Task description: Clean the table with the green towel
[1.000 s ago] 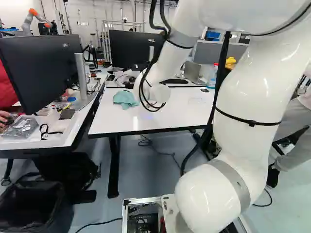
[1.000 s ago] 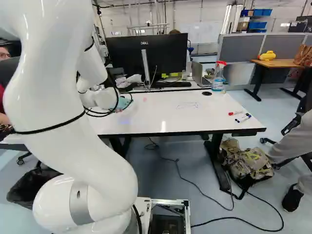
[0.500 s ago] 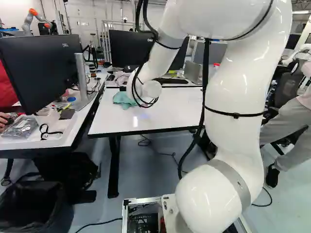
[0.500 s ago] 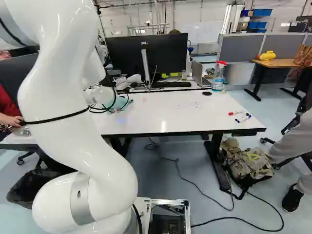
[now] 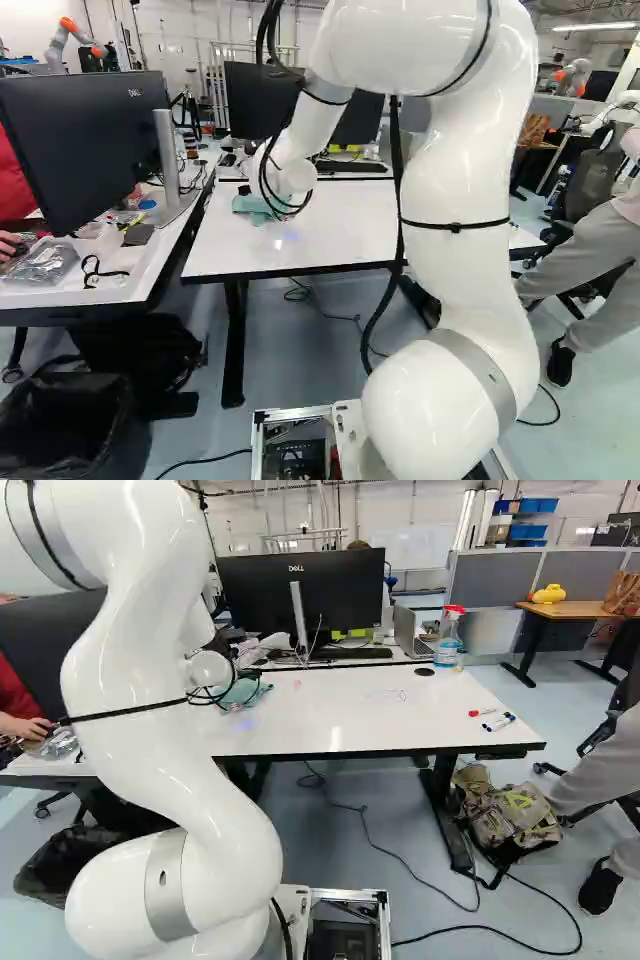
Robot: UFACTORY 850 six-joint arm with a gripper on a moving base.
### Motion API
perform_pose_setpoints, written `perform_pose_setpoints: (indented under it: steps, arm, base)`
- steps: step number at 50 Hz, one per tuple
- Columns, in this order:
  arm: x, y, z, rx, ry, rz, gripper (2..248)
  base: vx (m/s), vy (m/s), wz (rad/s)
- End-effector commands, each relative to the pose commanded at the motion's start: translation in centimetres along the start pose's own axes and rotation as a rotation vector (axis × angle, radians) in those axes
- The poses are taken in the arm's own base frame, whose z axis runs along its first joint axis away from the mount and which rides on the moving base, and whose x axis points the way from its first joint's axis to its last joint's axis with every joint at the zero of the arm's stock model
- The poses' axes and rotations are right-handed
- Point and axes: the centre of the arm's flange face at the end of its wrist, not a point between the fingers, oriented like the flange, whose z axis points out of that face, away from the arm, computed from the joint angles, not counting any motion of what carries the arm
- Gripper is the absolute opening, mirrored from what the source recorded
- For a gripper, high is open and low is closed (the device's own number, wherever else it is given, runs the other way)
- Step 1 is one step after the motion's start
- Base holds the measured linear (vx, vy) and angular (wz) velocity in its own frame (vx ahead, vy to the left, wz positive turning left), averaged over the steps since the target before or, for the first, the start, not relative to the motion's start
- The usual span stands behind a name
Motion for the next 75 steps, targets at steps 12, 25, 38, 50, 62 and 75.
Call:
perform_pose_setpoints:
  steps: [12, 25, 38, 50, 62, 75]
  arm:
    - [0.3, -0.6, 2.3, 0.009, -0.069, -0.006, 247]
    - [0.0, -1.0, 3.4, 0.014, -0.152, -0.009, 247]
    - [-0.1, -1.0, 3.4, 0.013, -0.16, -0.009, 247]
    - [-0.1, -1.0, 3.4, 0.013, -0.16, -0.009, 193]
    - [-0.1, -1.0, 3.4, 0.013, -0.16, -0.009, 85]
    - [0.1, -0.8, 3.1, 0.011, -0.156, -0.008, 55]
  base:
    - [0.0, 0.0, 0.0]
    - [0.0, 0.0, 0.0]
    - [0.0, 0.0, 0.0]
    - [0.0, 0.0, 0.0]
    - [0.0, 0.0, 0.0]
    - [0.0, 0.0, 0.0]
